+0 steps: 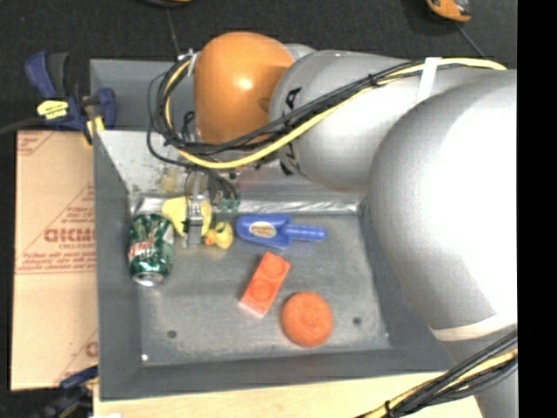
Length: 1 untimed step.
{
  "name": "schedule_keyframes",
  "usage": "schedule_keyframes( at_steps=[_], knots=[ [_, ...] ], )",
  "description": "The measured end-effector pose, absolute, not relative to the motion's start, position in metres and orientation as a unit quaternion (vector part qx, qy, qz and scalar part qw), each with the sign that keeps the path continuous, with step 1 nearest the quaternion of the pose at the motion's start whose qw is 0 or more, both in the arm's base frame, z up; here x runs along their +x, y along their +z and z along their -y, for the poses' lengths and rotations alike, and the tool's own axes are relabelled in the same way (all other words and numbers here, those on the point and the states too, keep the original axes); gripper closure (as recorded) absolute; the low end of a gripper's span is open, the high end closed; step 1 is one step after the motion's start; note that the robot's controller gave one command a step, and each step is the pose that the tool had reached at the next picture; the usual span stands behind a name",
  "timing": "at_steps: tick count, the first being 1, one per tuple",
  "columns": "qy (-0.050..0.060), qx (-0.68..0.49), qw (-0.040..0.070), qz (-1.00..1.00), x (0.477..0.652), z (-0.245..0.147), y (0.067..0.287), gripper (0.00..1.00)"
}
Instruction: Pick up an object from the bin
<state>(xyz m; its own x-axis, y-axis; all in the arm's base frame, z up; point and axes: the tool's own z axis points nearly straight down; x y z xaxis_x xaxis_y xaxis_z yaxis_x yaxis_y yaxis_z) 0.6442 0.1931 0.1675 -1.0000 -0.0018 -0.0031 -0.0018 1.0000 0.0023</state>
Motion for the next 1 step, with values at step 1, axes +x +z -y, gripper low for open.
schedule_keyframes(
  at_steps=[1],
  knots=[
    [0.002, 0.004, 0.002, -1.0, 0.6392, -0.2, 0.2088, 0.0]
  ],
)
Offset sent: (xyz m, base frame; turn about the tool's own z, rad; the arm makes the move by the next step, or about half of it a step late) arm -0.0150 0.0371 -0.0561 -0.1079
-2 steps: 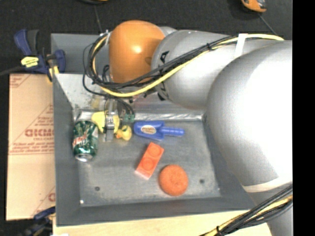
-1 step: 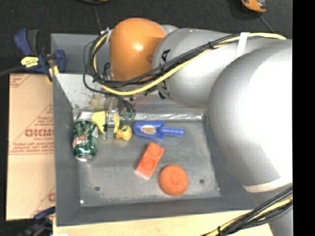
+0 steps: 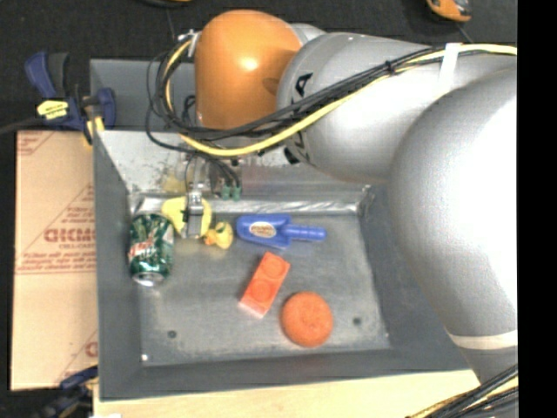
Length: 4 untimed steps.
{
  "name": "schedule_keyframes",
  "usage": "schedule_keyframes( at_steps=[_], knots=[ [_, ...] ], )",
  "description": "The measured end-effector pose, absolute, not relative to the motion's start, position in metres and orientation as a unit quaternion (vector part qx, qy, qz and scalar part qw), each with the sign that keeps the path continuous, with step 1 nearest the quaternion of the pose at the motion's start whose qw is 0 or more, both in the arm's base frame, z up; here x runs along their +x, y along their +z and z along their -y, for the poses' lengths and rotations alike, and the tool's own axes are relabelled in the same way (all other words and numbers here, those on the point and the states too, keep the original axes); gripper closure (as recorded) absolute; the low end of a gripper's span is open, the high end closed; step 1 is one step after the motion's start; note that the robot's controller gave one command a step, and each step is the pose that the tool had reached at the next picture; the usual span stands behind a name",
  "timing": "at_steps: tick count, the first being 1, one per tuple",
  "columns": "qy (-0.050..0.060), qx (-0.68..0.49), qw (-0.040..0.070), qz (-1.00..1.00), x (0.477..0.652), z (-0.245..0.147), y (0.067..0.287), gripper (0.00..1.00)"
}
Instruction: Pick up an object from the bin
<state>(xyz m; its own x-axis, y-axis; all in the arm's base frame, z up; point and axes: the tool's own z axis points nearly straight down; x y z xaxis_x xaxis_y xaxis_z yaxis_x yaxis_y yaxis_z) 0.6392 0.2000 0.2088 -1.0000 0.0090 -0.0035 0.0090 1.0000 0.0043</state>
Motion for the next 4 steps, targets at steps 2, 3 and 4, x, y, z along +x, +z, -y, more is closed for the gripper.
schedule_keyframes(
  at_steps=[2, 3, 4],
  knots=[
    [0.0, -0.075, 0.001, -0.997, 0.621, -0.222, 0.12, 0.0],
    [0.003, -0.072, 0.006, -0.997, 0.646, -0.197, 0.089, 0.0],
    [0.001, -0.158, 0.004, -0.987, 0.647, -0.204, 0.083, 0.0]
  ],
)
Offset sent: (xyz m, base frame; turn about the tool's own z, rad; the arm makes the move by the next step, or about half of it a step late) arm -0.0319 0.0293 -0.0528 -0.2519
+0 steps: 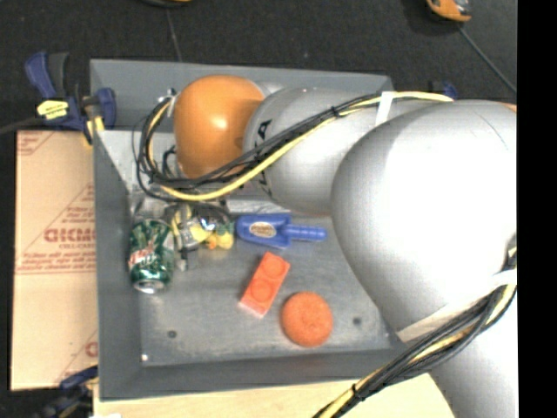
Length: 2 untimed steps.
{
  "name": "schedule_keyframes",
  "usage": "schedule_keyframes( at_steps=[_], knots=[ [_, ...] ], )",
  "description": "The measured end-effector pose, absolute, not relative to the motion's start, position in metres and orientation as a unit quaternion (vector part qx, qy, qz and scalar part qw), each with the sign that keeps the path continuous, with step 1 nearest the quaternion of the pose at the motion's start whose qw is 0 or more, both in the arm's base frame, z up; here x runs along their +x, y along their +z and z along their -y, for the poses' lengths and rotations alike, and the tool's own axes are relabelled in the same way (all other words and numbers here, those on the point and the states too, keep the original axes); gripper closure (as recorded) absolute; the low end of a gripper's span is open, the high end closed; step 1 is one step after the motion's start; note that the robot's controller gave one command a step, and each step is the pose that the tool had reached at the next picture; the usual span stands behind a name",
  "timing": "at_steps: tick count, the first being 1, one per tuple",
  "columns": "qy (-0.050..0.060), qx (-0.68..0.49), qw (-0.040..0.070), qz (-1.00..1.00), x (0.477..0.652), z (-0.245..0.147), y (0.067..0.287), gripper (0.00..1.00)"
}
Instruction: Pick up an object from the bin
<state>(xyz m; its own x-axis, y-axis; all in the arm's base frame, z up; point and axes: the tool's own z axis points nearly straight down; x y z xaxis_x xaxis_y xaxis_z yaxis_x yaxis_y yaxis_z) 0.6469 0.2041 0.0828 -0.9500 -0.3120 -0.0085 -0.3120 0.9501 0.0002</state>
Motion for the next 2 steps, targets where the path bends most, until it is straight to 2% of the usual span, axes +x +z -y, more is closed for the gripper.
schedule_keyframes(
  at_steps=[1, 2],
  knots=[
    [0.003, -0.137, 0.006, -0.991, 0.6284, -0.2001, 0.0774, 0.0],
    [0.002, -0.159, 0.008, -0.987, 0.6273, -0.2094, 0.0735, 0.0]
  ],
)
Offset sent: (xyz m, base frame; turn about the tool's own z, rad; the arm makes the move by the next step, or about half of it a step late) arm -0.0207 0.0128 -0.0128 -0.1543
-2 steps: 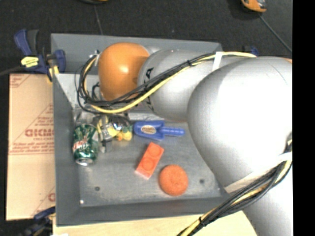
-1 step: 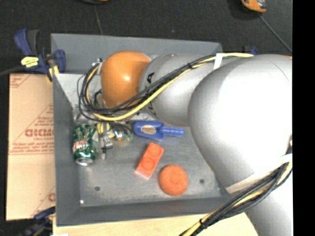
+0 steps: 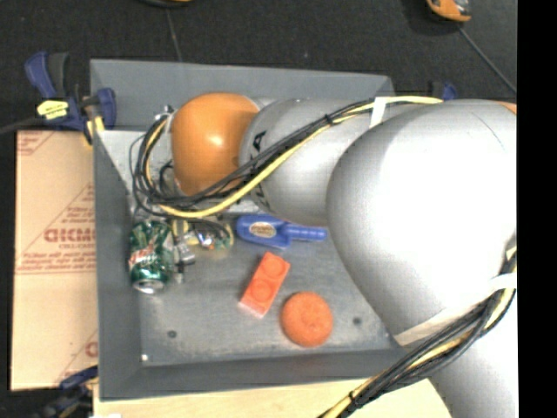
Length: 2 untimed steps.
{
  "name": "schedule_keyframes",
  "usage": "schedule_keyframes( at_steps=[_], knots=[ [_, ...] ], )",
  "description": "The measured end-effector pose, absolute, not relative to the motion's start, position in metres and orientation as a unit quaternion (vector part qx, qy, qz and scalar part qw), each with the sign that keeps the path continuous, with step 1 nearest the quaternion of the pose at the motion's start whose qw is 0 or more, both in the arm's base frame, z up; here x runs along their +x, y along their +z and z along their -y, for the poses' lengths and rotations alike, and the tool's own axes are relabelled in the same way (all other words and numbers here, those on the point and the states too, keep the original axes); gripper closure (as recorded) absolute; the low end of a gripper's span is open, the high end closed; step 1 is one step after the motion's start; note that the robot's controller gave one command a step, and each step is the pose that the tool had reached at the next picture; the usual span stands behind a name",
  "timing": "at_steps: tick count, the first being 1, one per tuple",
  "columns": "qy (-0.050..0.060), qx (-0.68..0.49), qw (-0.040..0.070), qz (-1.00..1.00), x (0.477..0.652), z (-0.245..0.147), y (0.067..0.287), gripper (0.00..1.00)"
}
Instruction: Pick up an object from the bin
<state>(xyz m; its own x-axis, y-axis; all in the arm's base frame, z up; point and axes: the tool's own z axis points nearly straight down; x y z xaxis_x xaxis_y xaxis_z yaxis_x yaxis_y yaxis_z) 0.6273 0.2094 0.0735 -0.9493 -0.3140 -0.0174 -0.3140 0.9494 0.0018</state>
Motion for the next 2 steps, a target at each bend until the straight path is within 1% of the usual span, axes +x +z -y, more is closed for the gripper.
schedule_keyframes(
  at_steps=[1, 2],
  knots=[
    [0.002, -0.226, 0.008, -0.974, 0.6469, -0.2028, 0.0717, 0.0],
    [0.003, -0.209, 0.009, -0.978, 0.6476, -0.2099, 0.0761, 0.0]
  ],
)
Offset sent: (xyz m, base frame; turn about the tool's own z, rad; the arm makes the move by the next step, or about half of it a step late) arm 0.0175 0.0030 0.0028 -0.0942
